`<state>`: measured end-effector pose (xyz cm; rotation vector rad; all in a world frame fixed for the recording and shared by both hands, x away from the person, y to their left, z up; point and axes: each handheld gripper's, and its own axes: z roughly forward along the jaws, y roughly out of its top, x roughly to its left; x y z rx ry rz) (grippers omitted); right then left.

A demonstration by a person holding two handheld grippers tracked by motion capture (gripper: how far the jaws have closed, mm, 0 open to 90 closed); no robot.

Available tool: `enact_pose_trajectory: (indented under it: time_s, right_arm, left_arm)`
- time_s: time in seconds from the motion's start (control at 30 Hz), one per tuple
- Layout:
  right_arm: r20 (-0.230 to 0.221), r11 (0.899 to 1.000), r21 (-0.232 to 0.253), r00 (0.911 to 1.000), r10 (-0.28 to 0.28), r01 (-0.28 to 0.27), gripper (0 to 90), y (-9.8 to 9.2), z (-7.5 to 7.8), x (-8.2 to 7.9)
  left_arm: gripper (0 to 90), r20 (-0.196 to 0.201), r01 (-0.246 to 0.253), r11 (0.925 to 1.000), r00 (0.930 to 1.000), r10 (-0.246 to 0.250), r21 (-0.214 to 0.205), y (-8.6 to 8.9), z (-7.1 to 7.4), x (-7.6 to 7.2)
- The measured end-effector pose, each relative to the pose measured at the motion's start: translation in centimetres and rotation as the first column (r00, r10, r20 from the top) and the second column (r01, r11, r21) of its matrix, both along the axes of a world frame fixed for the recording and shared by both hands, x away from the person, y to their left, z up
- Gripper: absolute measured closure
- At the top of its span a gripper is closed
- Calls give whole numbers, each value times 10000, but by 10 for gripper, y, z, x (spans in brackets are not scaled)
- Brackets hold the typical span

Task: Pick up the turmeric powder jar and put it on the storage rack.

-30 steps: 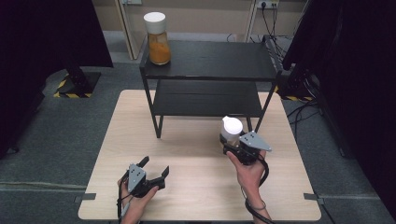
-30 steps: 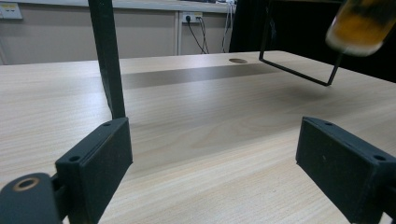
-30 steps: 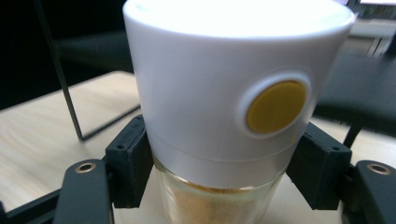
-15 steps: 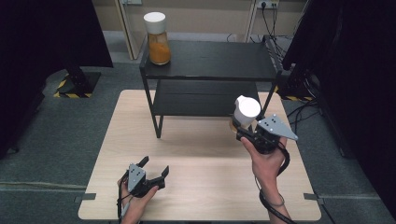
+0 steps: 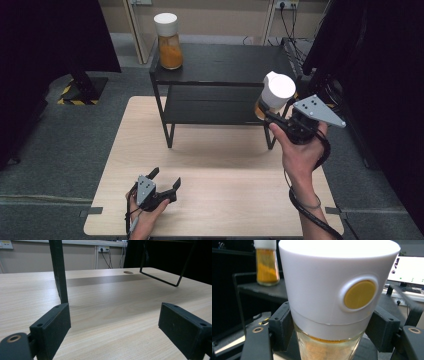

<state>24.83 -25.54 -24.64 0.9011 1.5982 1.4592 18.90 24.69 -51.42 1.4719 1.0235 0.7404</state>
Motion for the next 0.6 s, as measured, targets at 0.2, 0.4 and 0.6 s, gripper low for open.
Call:
enact_pose_trajectory:
  time_s: [0.2, 0.4, 0.6]
  right_arm:
    - [24, 9997, 114, 9997, -235, 234, 308, 5, 21, 14]
    - [-105, 9976, 258, 9979, -634, 636, 308, 13, 41, 38]
    - [-216, 9937, 257, 9939, -1082, 1088, 308, 20, 62, 60]
  left_arm:
    - [102, 6, 18, 10000, 10000, -18, 39, 0, 0, 0]
    - [102, -9, 42, 10000, 10000, -42, 0, 1, 0, 0]
    - [102, 0, 45, 10000, 10000, -45, -35, 1, 0, 0]
